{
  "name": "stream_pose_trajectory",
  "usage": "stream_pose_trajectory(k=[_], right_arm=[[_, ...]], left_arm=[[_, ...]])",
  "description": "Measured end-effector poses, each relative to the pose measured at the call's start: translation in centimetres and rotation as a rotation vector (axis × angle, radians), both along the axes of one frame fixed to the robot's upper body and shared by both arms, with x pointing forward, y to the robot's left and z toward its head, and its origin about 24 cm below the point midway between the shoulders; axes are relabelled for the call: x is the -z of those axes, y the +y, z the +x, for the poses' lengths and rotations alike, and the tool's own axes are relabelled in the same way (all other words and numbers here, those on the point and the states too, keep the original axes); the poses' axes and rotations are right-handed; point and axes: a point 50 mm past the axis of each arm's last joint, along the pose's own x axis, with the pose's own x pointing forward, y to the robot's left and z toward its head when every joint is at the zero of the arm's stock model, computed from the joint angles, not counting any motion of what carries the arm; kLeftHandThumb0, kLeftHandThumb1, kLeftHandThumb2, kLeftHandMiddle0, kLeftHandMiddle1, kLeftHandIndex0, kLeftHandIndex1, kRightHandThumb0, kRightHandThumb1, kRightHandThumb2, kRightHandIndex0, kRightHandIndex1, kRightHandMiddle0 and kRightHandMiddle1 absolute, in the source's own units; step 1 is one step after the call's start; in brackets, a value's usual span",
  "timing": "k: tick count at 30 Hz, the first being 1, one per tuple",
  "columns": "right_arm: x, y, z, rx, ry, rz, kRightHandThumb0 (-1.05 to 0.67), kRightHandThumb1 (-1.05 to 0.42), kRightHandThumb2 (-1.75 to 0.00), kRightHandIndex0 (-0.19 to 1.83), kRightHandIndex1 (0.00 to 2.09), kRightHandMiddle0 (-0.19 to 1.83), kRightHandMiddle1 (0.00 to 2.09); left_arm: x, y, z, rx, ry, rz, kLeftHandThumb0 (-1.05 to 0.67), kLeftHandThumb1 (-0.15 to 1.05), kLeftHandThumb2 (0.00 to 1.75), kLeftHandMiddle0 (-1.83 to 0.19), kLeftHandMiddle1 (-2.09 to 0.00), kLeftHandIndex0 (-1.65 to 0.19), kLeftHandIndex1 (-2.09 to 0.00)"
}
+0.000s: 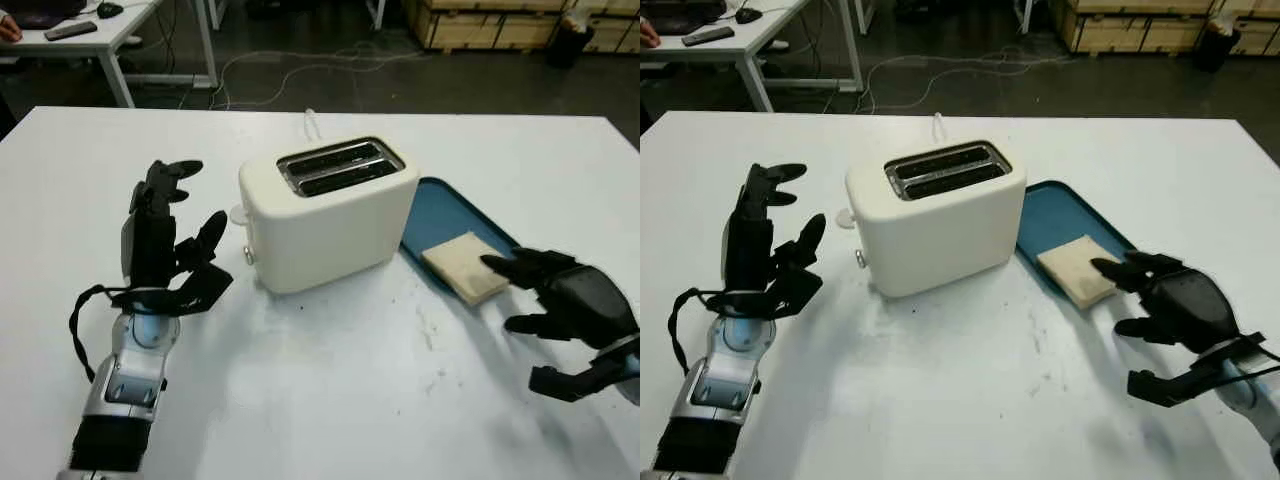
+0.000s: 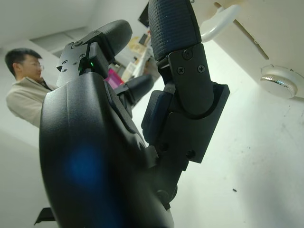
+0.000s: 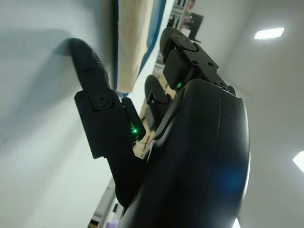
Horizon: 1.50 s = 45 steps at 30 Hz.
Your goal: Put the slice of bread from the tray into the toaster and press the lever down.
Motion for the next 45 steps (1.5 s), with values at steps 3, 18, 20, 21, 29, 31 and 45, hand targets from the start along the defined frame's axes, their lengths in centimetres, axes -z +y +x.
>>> stream_pose_trajectory(k=[3,18,20,21,29,31,45], right_arm=[[0.4,0.2,0.5,-0.012,-0.016,0.012,-0.39,-0.76,-0.01,0.48,0.01,0.47,0.01],[1.5,1.3,2.4,-0.059,-0.047,-0.025,-0.3,-0.84,-0.02,0.55,0.02,0.56,0.03],[1.6,1.3,2.5,-0.066,-0.058,-0.044,-0.26,-0.88,-0.03,0.67,0.08,0.62,0.05],[1.7,1.4,2.5,-0.07,-0.065,-0.052,-0.25,-0.89,-0.02,0.75,0.11,0.68,0.07],[1.8,1.6,2.6,-0.09,-0.106,-0.091,-0.32,-0.92,-0.08,1.08,0.2,1.02,0.1],[1.7,1.7,2.6,-0.092,-0.11,-0.095,-0.34,-0.92,-0.11,1.1,0.2,1.05,0.09],[0.2,1.7,2.9,-0.124,-0.086,-0.017,-0.32,-0.92,-0.13,1.1,0.18,1.04,0.02]], left_arm=[[0.0,0.0,0.0,-0.001,-0.001,0.004,-0.94,0.92,0.76,0.0,-1.47,0.0,-1.06],[0.0,0.0,0.0,0.002,-0.005,0.004,-0.95,0.92,0.74,0.0,-1.42,0.0,-1.01],[0.0,0.0,0.0,0.002,-0.005,0.004,-0.95,0.92,0.74,0.0,-1.42,0.0,-1.01],[0.0,0.0,0.0,0.002,-0.005,0.004,-0.95,0.92,0.74,0.0,-1.42,0.0,-1.02],[0.0,0.0,0.0,0.002,-0.005,0.008,-0.95,0.92,0.75,0.0,-1.45,0.0,-1.04],[-0.1,0.0,0.0,0.001,-0.006,0.013,-0.94,0.92,0.75,0.0,-1.45,0.0,-1.04],[-0.1,0.0,0.0,0.002,-0.007,0.003,-0.95,0.92,0.74,0.0,-1.44,0.0,-1.04]])
